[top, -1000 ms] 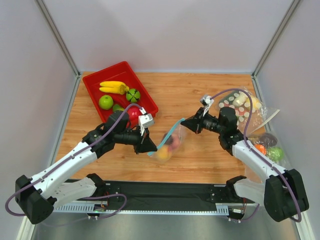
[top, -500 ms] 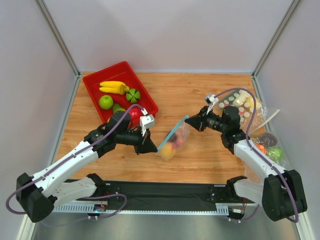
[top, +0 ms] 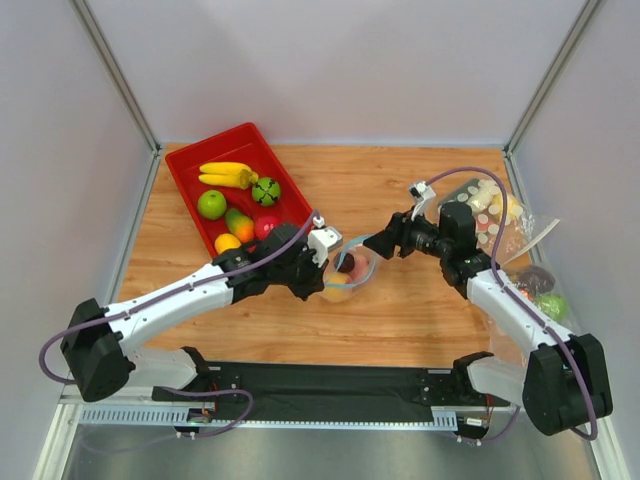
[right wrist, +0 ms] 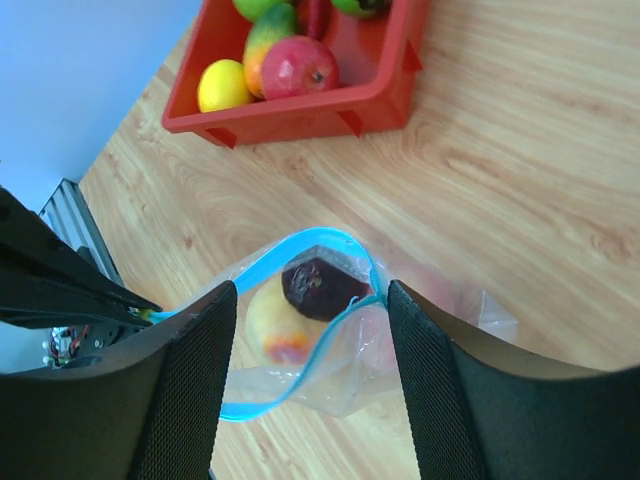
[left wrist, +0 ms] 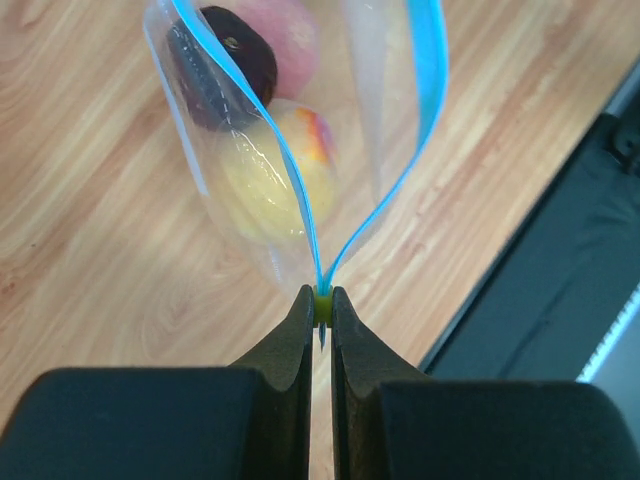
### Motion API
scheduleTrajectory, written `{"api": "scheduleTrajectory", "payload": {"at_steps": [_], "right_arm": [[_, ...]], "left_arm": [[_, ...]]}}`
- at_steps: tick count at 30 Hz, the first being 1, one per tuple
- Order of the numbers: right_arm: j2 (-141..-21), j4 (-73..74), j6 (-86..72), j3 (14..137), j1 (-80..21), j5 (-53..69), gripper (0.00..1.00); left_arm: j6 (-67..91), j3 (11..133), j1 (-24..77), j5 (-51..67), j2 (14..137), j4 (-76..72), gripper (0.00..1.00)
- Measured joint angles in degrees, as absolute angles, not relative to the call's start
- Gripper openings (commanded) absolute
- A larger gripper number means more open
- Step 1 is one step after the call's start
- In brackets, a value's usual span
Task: Open the zip-top bag and remove the fake food
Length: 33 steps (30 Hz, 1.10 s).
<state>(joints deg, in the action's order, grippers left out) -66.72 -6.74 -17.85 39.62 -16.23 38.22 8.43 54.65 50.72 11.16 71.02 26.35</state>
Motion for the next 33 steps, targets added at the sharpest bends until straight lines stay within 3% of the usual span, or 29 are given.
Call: {"api": "scheduleTrajectory", "payload": {"at_steps": [18,33], "right_arm": [[-53.8,11.4,-25.6,37.0,-21.7,13.1,0.66],[-52.8,12.8,-30.6,33.3,-25.9,9.0,0.67]], "left_arm": [[14.0,55.9,54.9,-3.1,74.0,21.7,0.0],[16.3,55.9,56.6,-7.0,73.9,19.7,0.0]]}}
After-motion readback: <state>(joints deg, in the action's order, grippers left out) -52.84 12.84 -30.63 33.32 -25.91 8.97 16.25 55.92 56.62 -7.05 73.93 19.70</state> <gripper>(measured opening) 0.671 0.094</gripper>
